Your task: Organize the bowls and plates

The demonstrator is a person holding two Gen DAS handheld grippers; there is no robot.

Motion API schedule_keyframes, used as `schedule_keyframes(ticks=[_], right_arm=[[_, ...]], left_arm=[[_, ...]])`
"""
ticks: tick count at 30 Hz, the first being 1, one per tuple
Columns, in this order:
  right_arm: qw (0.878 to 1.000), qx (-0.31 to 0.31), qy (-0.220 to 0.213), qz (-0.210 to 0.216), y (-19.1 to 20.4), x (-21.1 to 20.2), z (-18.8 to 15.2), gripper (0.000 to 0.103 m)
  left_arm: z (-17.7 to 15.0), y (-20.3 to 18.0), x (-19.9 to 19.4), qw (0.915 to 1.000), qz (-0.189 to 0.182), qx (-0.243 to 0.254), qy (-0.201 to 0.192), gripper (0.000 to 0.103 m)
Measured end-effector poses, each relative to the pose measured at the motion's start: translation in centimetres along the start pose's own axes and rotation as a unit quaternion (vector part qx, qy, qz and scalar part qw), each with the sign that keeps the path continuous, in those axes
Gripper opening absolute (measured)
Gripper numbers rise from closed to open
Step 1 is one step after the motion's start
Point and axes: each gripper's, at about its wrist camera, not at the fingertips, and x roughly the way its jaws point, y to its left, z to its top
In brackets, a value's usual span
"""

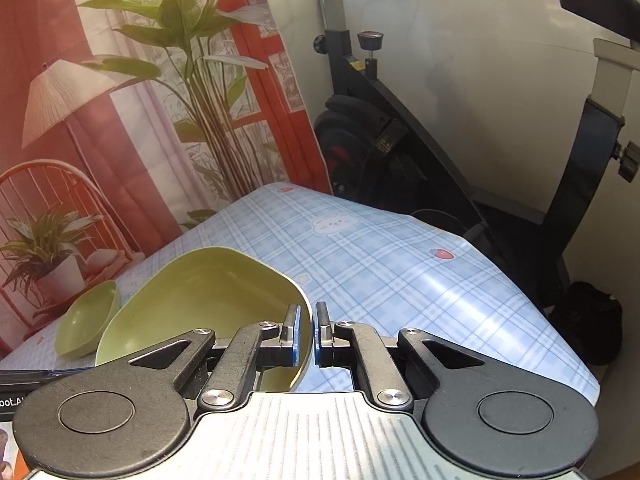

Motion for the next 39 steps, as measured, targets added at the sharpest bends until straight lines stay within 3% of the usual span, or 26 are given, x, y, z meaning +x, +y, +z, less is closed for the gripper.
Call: schedule_keyframes(ticks=[9, 21, 25, 30, 35, 39], right_arm=[[0.995, -0.067, 0.016, 0.075, 11.0, 0.4, 0.8, 0.006], [0.971, -0.165, 0.050, 0.167, 24.6, 1.3, -1.8, 0.006], [0.962, -0.188, 0.079, 0.181, 26.7, 1.8, -4.2, 0.006], [0.953, -0.219, 0.108, 0.182, 27.6, 2.3, -6.9, 0.006], [0.950, -0.227, 0.134, 0.170, 27.0, 2.6, -8.7, 0.006], [0.946, -0.241, 0.148, 0.162, 26.8, 2.8, -9.7, 0.006]], left_arm=[[0.3, 6.1, -8.6, 0.9972, 0.041, -0.035, -0.051, 0.022], [-3.6, 12.4, -18.7, 0.9843, 0.114, -0.099, -0.092, 0.022], [-6.0, 13.8, -19.5, 0.9807, 0.126, -0.123, -0.084, 0.022], [-9.5, 14.1, -18.9, 0.9791, 0.152, -0.118, -0.065, 0.022], [-12.7, 14.2, -18.0, 0.9815, 0.135, -0.131, -0.038, 0.022], [-13.8, 14.4, -17.9, 0.9802, 0.127, -0.147, -0.038, 0.022]])
